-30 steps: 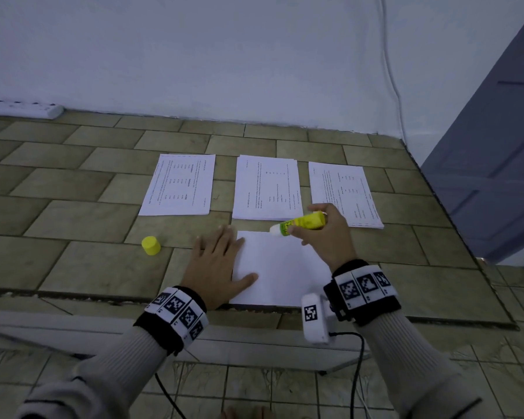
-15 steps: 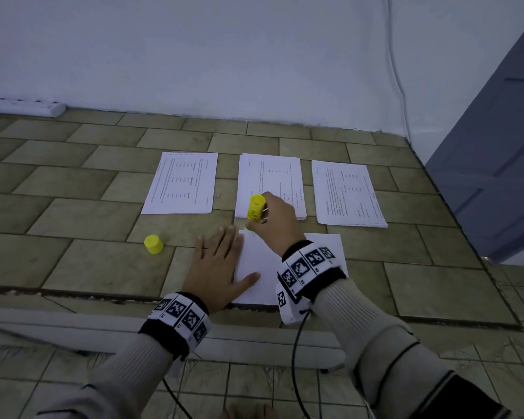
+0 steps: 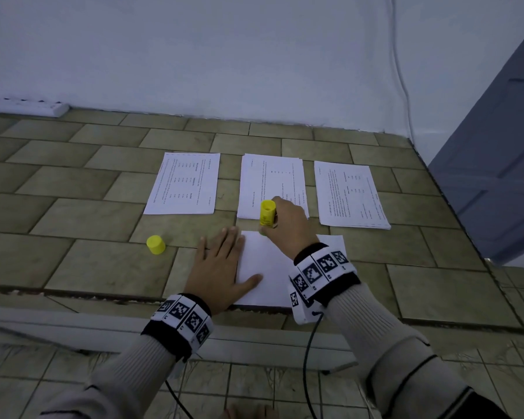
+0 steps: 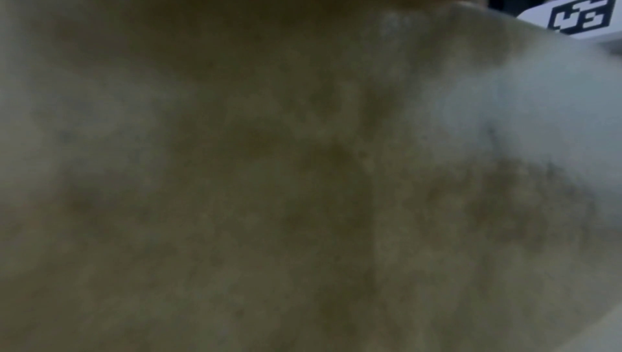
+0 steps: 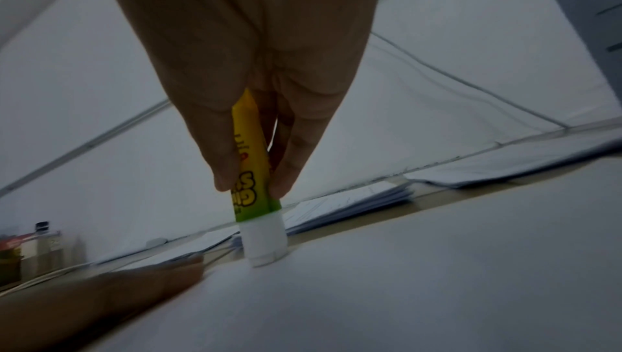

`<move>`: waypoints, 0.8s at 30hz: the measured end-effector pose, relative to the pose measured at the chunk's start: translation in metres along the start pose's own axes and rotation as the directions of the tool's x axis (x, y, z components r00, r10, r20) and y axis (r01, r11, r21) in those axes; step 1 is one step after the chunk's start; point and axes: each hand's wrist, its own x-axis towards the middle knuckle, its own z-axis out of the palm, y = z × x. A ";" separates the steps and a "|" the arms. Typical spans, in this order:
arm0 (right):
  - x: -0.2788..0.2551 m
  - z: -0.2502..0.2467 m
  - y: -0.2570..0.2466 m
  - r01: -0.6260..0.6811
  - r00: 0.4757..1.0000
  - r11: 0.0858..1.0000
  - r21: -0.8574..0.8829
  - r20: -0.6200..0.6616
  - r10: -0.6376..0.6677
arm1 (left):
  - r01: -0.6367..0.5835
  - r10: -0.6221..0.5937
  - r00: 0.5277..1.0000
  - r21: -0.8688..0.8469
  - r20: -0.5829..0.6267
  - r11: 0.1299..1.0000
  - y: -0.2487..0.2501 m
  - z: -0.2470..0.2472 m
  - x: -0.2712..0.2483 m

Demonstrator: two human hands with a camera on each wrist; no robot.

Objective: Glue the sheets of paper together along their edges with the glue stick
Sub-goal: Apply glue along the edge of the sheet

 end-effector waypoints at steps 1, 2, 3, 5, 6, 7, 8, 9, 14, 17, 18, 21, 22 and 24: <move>-0.003 -0.005 0.005 -0.020 1.000 1.000 -0.001 -0.011 0.020 | 0.003 -0.003 1.000 0.001 0.002 1.000 0.000 0.000 0.000; -0.005 -0.010 0.011 -0.042 0.999 0.999 0.007 -0.025 0.042 | 0.005 -0.005 1.000 0.010 0.008 1.000 0.001 0.000 0.000; -0.009 -0.017 0.017 -0.066 0.997 0.998 0.020 -0.042 0.066 | 0.007 -0.007 1.000 0.018 0.014 1.000 0.001 -0.001 0.000; -0.016 -0.029 0.032 -0.118 0.989 0.992 0.046 -0.080 0.122 | 0.010 -0.011 1.000 0.027 0.020 1.000 0.001 -0.001 0.001; -0.020 -0.034 0.040 -0.135 0.985 0.990 0.052 -0.102 0.139 | 0.011 -0.011 1.000 0.032 0.023 0.999 0.000 -0.001 0.000; -0.023 -0.040 0.047 -0.144 0.981 0.988 0.051 -0.126 0.150 | 0.010 -0.011 1.000 0.036 0.025 0.999 0.000 -0.001 0.000; -0.026 -0.046 0.055 -0.156 0.975 0.986 0.053 -0.153 0.163 | 0.008 -0.009 1.000 0.035 0.023 0.999 0.001 -0.001 0.000; -0.029 -0.052 0.062 -0.176 0.967 0.983 0.055 -0.175 0.183 | 0.007 -0.007 1.000 0.031 0.020 1.000 0.001 -0.001 -0.001; -0.038 -0.077 0.088 -0.280 0.936 0.960 0.007 -0.221 0.275 | 0.000 -0.001 1.000 0.029 0.010 1.000 0.002 -0.001 -0.001; -0.041 -0.082 0.094 -0.300 0.929 0.954 -0.021 -0.234 0.287 | -0.002 0.002 1.000 0.026 0.002 1.000 0.001 0.000 -0.002; -0.041 -0.081 0.092 -0.300 0.927 0.954 -0.010 -0.238 0.289 | -0.003 0.003 1.000 0.024 -0.002 1.000 0.001 0.000 -0.001; -0.043 -0.071 0.070 -0.204 0.946 0.973 0.110 -0.232 0.225 | -0.005 0.005 1.000 0.028 0.000 1.000 0.002 0.000 -0.001; -0.045 -0.065 0.059 -0.146 0.961 0.976 0.164 -0.209 0.179 | -0.005 0.005 1.000 0.030 0.006 1.000 0.002 -0.001 -0.001; -0.047 -0.050 0.035 -0.039 0.989 0.967 0.251 -0.128 0.073 | -0.004 0.004 1.000 0.029 0.004 1.000 0.002 -0.001 -0.002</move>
